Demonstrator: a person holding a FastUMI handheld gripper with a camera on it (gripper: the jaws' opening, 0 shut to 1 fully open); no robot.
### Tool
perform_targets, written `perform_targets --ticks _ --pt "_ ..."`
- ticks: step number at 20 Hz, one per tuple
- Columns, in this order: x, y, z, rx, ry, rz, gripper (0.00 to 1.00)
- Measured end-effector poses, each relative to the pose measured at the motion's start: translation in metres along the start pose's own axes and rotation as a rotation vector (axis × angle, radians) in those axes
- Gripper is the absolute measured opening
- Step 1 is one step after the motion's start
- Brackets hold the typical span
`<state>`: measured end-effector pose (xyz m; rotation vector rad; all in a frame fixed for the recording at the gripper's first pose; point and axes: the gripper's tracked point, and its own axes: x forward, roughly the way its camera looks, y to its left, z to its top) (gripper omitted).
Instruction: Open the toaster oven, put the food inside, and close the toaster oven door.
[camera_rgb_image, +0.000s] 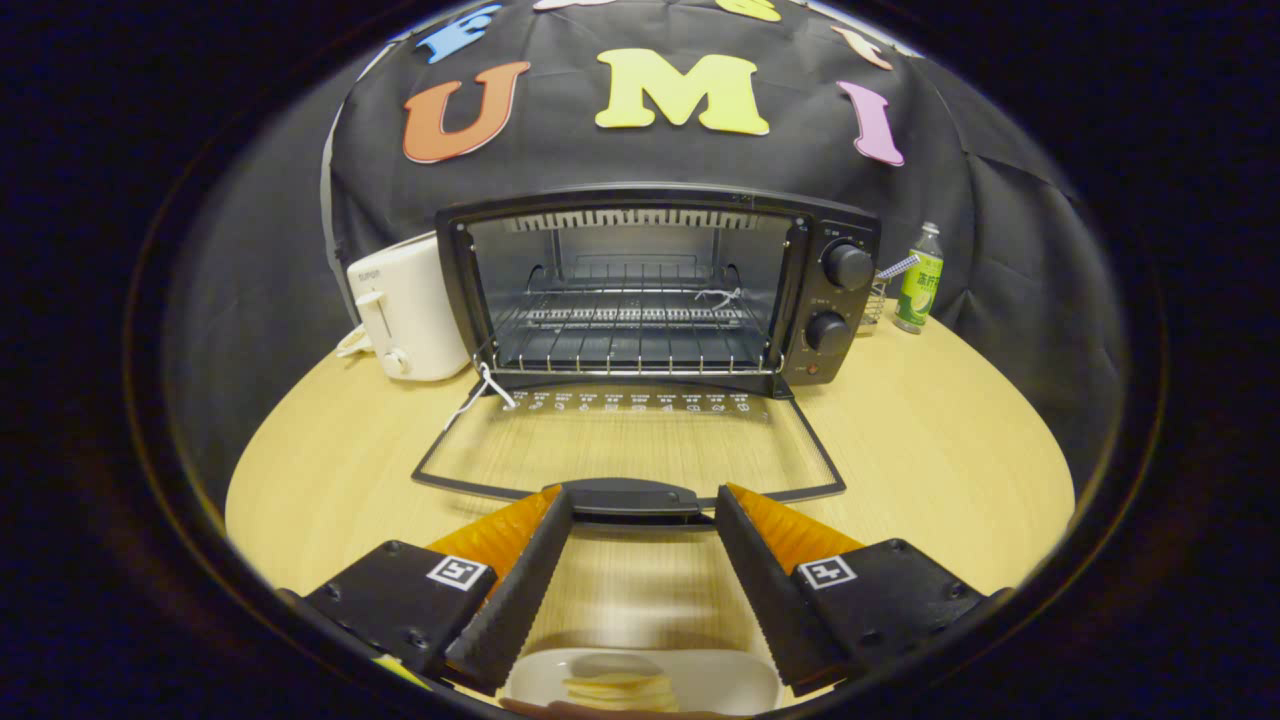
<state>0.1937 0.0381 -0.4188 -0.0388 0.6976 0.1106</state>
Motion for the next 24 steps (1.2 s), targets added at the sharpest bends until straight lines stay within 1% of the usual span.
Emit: perform_targets --ticks 4,7,9,11,14,16,18,20,22,24 --pt "-0.012 -0.001 -0.007 0.067 0.026 0.039 0.98" --pt "-0.043 0.004 -0.015 0.131 0.034 0.114 0.97" --pt "-0.068 0.008 -0.018 0.121 0.006 0.160 0.97" --pt "-0.092 0.004 -0.031 0.082 -0.022 0.158 0.96" --pt "-0.116 0.003 -0.055 0.027 -0.046 0.157 0.96" --pt "-0.129 0.002 -0.065 0.036 -0.084 0.169 0.96" --pt "-0.133 -0.002 -0.076 0.068 -0.107 0.157 0.96" --pt "-0.130 -0.001 -0.093 0.091 -0.085 0.162 0.96" --pt "-0.126 0.000 -0.109 0.079 -0.050 0.164 0.95" --pt "-0.125 -0.001 -0.120 0.035 -0.038 0.155 0.94"
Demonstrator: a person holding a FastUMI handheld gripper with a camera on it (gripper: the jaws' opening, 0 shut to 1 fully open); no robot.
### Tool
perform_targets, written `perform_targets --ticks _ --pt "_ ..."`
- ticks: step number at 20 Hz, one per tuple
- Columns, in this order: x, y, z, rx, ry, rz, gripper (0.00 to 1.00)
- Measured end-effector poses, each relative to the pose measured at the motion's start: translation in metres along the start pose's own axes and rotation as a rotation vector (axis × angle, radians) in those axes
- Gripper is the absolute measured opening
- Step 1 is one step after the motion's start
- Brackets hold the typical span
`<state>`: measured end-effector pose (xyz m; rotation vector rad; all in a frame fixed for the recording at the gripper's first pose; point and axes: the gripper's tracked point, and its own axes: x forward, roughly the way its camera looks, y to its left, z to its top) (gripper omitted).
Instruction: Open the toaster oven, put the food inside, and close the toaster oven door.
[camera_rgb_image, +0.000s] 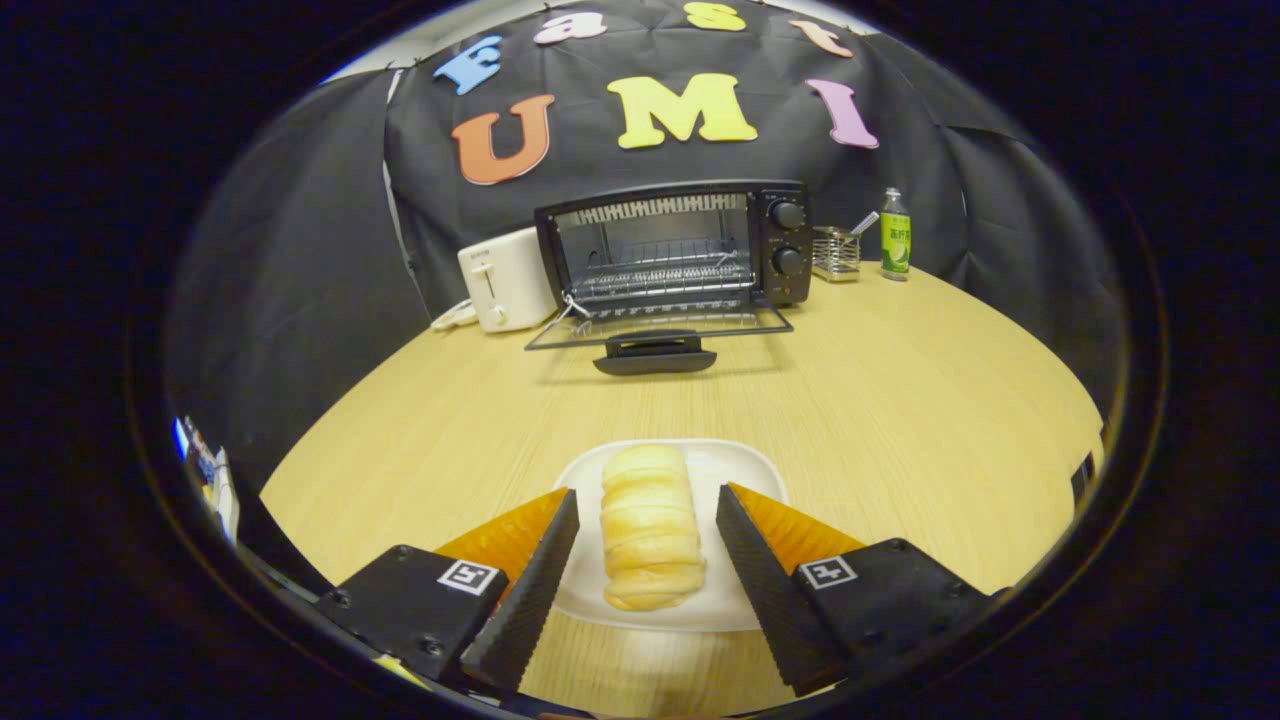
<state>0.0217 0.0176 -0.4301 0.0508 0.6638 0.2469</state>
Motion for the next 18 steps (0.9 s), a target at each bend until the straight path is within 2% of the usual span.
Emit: perform_targets --ticks 3,5,8,12,18 --pt "-0.001 0.000 -0.005 -0.035 0.001 -0.010 0.86" --pt "-0.002 -0.007 -0.005 -0.010 -0.004 -0.037 0.79" --pt "0.005 -0.003 -0.015 -0.002 0.056 -0.026 0.76" --pt "0.003 -0.004 -0.013 -0.003 0.054 -0.026 0.76" --pt "-0.001 0.003 -0.008 0.059 0.033 0.037 0.63"
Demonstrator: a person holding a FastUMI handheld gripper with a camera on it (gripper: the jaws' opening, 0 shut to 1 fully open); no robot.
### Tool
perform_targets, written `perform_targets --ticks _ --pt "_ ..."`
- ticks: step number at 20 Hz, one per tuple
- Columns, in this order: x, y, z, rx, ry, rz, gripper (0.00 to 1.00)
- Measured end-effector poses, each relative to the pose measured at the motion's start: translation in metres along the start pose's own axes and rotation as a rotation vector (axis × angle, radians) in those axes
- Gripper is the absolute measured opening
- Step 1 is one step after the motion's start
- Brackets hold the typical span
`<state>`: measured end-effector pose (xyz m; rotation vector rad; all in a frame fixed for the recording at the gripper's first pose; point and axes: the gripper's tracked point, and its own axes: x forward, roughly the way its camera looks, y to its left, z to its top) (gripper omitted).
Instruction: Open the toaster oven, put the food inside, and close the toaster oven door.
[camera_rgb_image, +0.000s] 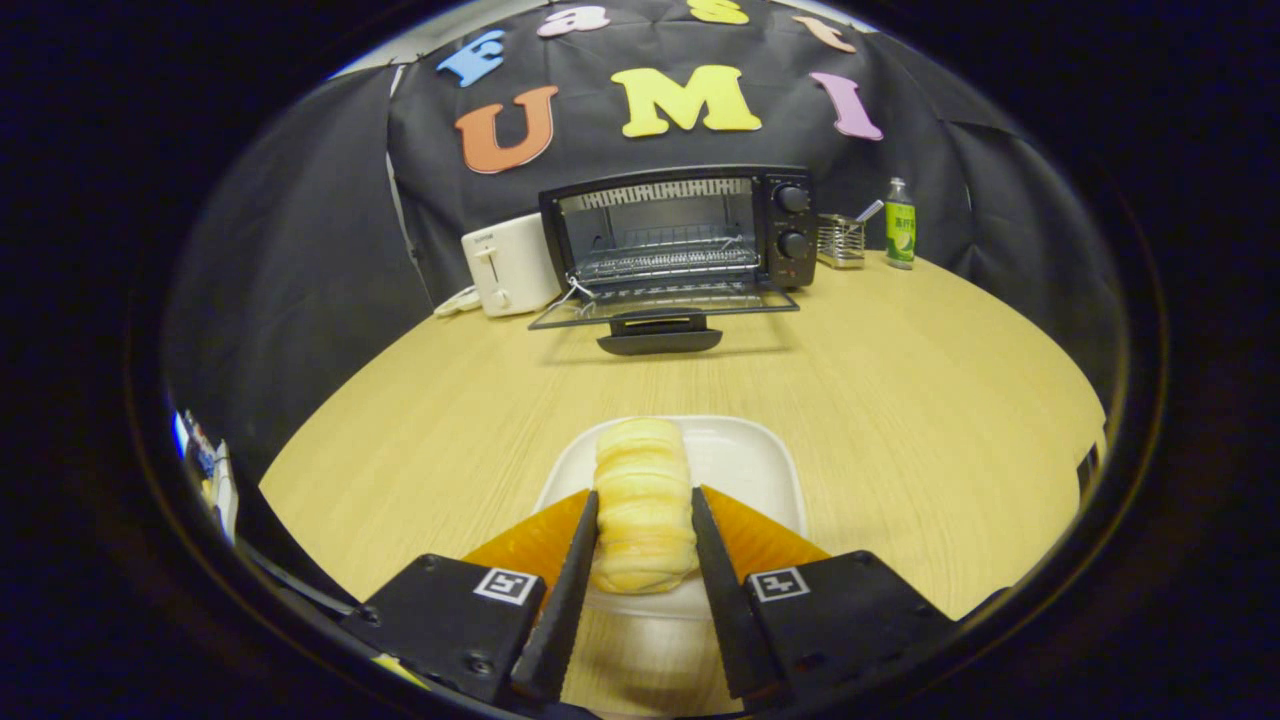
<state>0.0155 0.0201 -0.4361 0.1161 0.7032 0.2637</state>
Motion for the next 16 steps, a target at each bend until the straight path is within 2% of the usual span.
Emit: perform_targets --ticks 6,10,12,14,16 --pt "-0.013 0.007 0.028 0.224 -0.083 0.114 0.61" --pt "-0.022 0.019 0.055 0.476 -0.170 0.278 0.60" --pt "-0.036 0.029 0.083 0.613 -0.289 0.390 0.60" --pt "-0.050 0.018 0.108 0.768 -0.408 0.457 0.60" --pt "-0.049 0.023 0.115 0.816 -0.420 0.505 0.59"
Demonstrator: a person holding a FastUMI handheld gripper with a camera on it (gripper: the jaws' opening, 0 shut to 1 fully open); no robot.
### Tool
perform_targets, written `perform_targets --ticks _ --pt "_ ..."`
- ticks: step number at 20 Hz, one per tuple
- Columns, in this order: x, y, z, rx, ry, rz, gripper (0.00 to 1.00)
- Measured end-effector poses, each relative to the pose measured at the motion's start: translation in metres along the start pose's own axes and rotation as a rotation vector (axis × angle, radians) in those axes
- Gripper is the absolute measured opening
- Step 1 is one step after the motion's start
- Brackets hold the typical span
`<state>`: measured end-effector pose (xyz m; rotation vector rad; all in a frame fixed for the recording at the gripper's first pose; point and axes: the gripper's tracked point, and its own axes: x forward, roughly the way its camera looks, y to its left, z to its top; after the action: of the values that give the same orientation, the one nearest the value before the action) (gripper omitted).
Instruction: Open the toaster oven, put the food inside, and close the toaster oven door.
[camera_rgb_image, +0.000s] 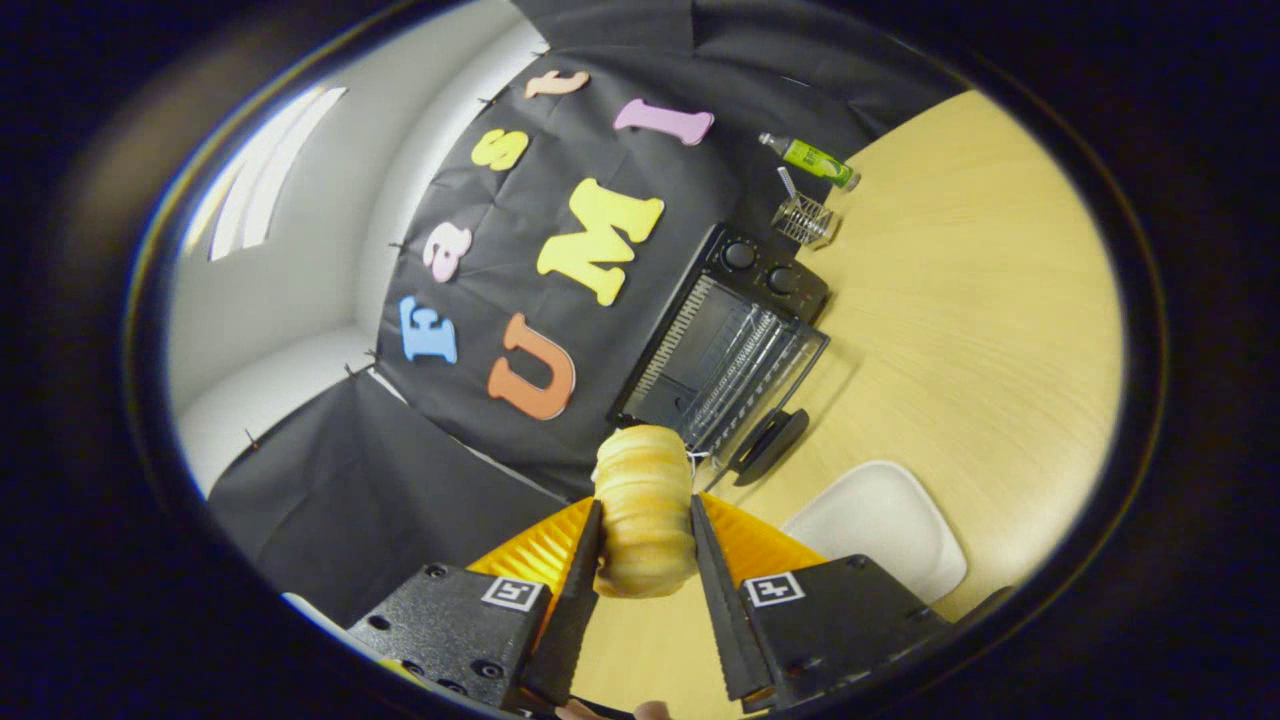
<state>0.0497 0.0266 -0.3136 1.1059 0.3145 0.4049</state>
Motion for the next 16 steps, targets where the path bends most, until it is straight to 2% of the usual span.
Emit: perform_targets --ticks 5,9,12,16 --pt "0.024 0.015 0.025 -0.031 -0.054 0.019 0.59" --pt "0.066 0.017 0.046 -0.091 -0.067 0.005 0.59" --pt "0.106 0.004 0.055 -0.159 -0.058 -0.033 0.60" --pt "0.158 -0.034 0.049 -0.228 0.016 -0.126 0.60"
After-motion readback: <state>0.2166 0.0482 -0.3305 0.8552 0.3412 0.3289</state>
